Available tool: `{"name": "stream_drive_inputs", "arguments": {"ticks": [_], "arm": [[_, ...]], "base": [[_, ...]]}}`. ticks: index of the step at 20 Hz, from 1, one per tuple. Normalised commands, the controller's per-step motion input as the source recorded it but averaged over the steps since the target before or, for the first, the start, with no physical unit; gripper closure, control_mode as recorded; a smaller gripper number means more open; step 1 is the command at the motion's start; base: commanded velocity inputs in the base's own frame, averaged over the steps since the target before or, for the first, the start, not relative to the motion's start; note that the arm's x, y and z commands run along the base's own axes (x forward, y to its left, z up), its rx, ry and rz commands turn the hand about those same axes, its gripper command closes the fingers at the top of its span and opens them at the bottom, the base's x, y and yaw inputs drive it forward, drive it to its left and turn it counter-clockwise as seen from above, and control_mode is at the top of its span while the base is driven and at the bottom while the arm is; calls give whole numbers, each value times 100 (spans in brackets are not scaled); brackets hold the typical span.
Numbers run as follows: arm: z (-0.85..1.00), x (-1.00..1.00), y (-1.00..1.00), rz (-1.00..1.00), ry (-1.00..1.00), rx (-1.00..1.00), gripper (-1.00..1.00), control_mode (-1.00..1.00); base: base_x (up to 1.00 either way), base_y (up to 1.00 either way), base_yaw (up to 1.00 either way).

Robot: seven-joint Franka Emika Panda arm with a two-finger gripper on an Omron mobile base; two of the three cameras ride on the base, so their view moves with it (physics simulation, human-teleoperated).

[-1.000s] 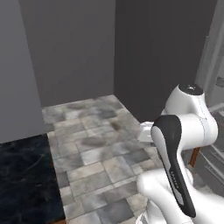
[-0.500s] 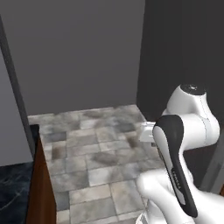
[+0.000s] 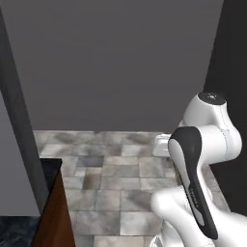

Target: Place the cold items (kiwi and pear) from the fridge in one tupperware on the dining counter. Place the warm items (hot dog and kebab skewer) in the stove area in another tupperware.

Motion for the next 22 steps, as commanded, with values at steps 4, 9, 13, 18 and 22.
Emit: {"name": "stream_drive_inputs", "arguments": {"ticks": [4, 9, 13, 18, 22], "arm": [[0, 0, 0, 0, 0, 0, 100, 100], [0, 0, 0, 0, 0, 0, 100, 100], [0, 0, 0, 0, 0, 0, 100, 100], [0, 0, 0, 0, 0, 0, 100, 100], [0, 0, 0, 0, 0, 0, 100, 100]], "base": [[100, -31, 45], [100, -37, 42], [100, -37, 43], [100, -36, 43], [100, -32, 44]]}}
